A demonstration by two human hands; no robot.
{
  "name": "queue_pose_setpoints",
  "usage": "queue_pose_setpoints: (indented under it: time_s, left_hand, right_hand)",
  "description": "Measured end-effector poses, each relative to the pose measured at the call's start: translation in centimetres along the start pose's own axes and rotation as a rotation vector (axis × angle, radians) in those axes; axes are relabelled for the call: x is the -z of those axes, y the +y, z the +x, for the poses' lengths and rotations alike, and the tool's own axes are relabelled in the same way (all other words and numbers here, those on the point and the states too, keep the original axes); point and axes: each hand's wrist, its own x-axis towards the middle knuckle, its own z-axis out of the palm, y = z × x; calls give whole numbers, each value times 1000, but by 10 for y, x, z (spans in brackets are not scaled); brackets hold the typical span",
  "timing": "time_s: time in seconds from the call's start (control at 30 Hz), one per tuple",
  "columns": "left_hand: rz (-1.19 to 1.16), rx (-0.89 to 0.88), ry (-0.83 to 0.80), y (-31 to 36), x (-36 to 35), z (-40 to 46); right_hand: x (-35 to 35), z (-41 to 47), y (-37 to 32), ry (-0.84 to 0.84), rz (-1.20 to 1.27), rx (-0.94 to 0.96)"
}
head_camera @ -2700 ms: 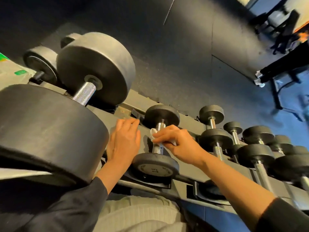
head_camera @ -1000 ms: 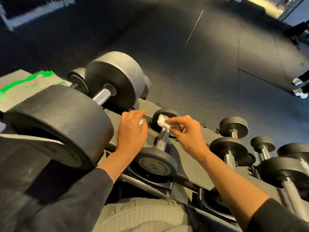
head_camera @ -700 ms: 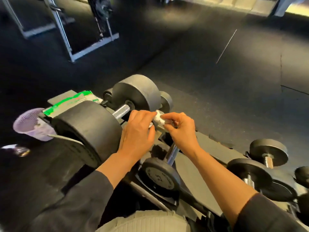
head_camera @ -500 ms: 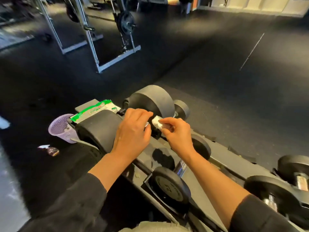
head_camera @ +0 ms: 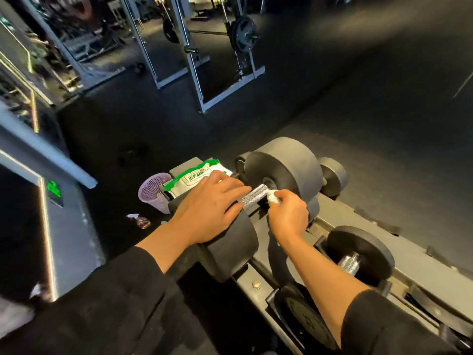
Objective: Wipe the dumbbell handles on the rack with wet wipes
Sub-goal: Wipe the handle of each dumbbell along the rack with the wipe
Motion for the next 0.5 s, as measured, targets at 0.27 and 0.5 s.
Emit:
queue_pose_setpoints:
  time_s: [0.27, 0.5]
  left_hand:
    - [51, -24, -117, -2, -4, 7]
    - [41, -9, -172, -4, -5, 8]
  right_hand:
    - [-29, 6, 6, -18, 271, 57]
    - [-36, -13, 8, -237, 341, 214]
